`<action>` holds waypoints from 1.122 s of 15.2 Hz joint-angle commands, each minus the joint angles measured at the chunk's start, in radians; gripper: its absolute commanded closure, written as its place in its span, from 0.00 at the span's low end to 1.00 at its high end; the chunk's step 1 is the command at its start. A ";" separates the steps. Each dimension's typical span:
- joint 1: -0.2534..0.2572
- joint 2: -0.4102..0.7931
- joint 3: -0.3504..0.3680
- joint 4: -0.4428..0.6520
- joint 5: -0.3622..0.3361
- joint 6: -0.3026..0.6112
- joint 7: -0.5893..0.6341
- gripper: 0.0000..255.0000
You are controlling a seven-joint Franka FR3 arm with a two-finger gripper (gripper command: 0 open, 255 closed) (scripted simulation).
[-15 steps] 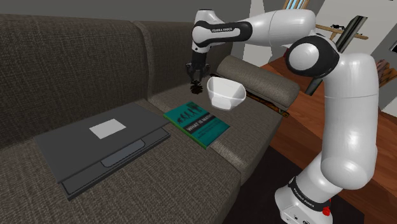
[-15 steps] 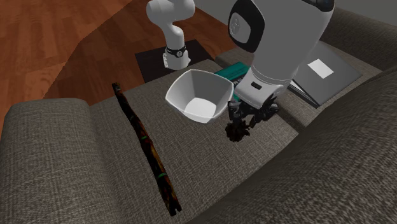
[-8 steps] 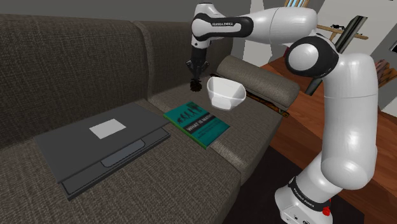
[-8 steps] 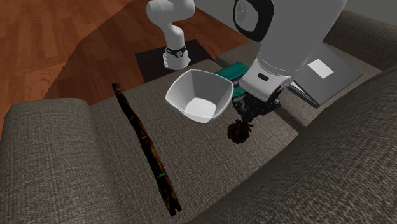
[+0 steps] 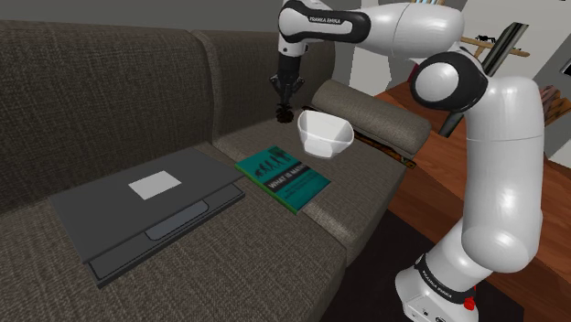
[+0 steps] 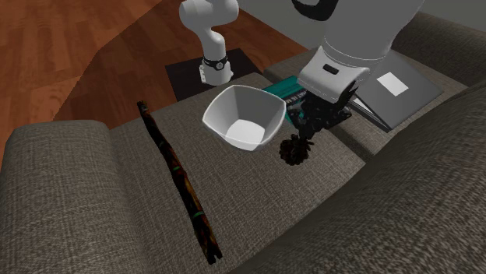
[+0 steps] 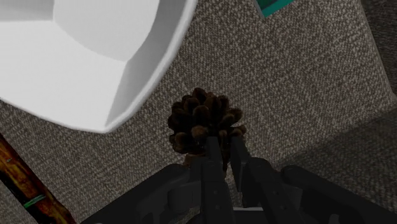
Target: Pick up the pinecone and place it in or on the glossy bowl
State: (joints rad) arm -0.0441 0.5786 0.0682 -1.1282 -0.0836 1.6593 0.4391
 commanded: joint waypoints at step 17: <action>0.028 0.216 -0.009 0.610 -0.009 -0.393 -0.022 1.00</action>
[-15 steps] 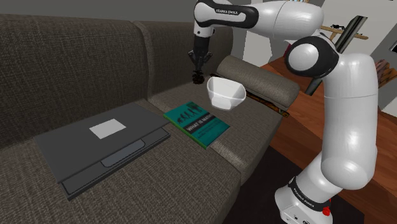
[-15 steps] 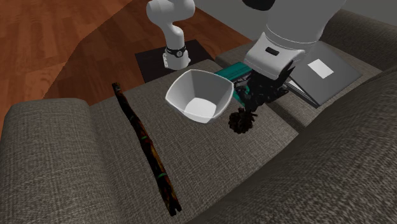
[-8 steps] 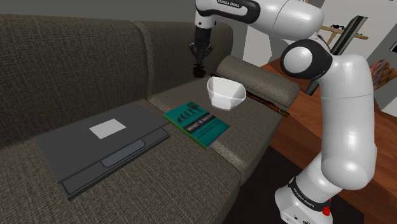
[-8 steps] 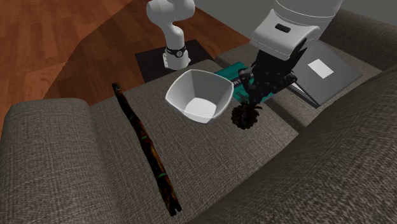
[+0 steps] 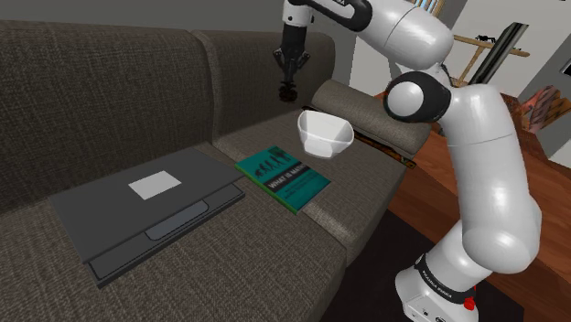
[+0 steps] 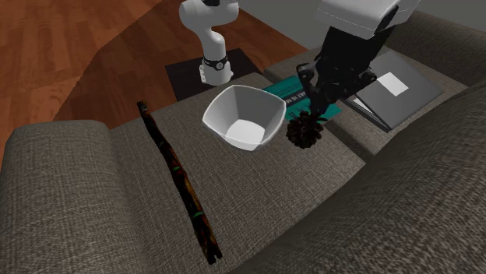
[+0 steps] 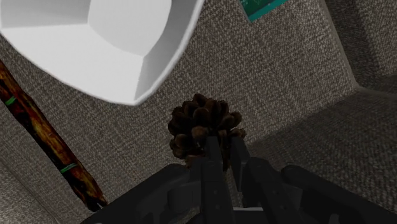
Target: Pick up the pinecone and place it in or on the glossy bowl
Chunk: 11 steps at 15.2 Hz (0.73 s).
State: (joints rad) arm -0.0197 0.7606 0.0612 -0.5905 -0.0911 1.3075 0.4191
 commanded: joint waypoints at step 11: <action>-0.121 -0.657 -0.015 -0.966 0.036 0.311 -0.094 1.00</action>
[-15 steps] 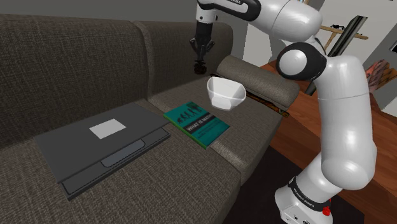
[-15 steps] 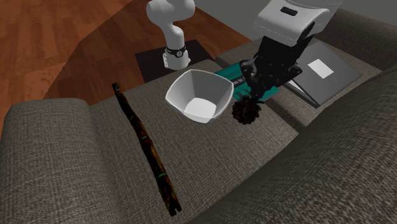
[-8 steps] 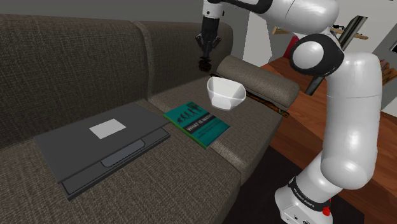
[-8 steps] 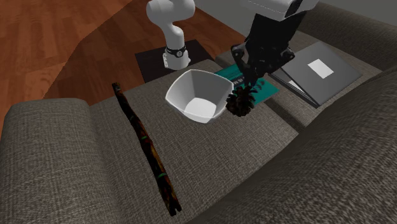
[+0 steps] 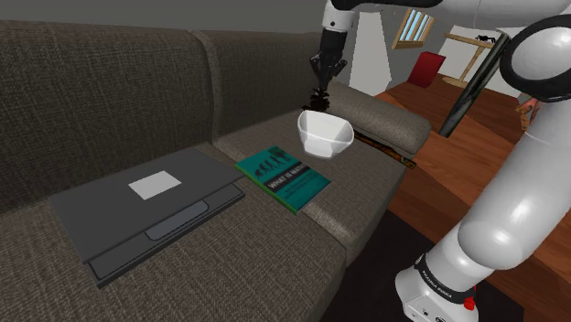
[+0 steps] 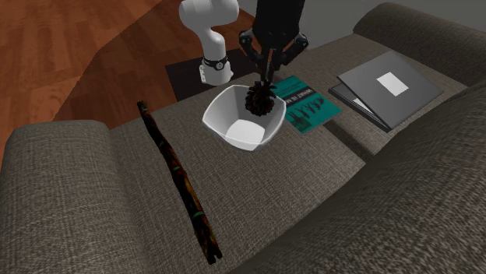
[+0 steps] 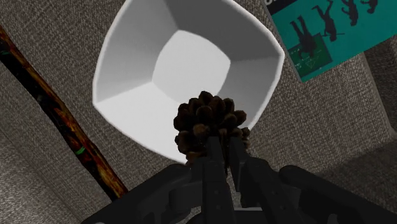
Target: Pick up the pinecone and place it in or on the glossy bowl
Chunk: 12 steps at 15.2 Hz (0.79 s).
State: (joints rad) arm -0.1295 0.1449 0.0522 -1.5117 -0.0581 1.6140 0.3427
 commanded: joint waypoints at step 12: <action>-0.031 -0.160 -0.025 -0.303 0.005 0.147 -0.050 1.00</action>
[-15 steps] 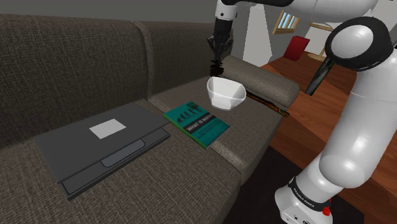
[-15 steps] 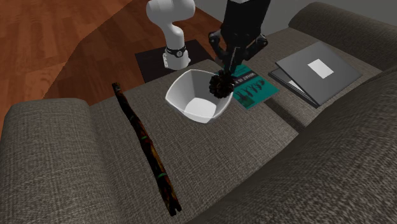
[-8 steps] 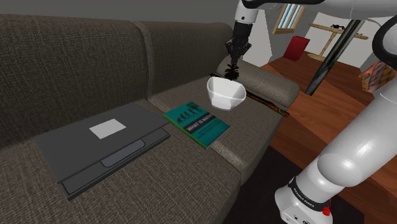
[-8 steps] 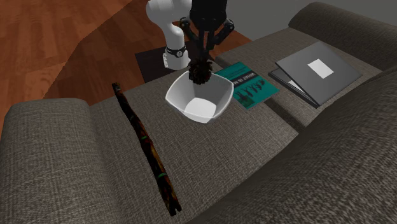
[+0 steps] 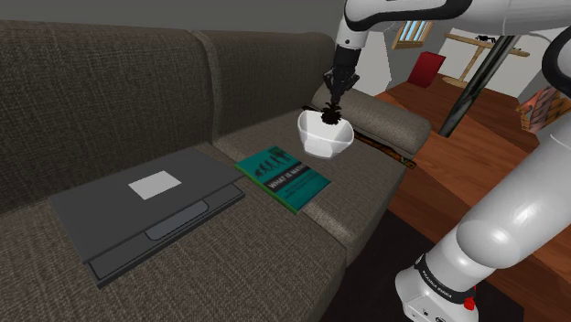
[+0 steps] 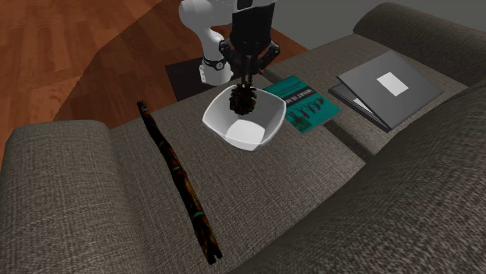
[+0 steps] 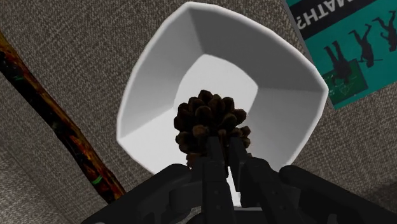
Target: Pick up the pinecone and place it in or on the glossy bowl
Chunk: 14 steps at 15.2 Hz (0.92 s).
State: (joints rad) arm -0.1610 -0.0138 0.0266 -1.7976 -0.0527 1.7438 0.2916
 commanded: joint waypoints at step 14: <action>0.000 0.008 0.000 -0.110 -0.002 0.118 0.006 1.00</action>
State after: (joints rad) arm -0.1612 -0.0060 0.0264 -1.9077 -0.0545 1.8620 0.2978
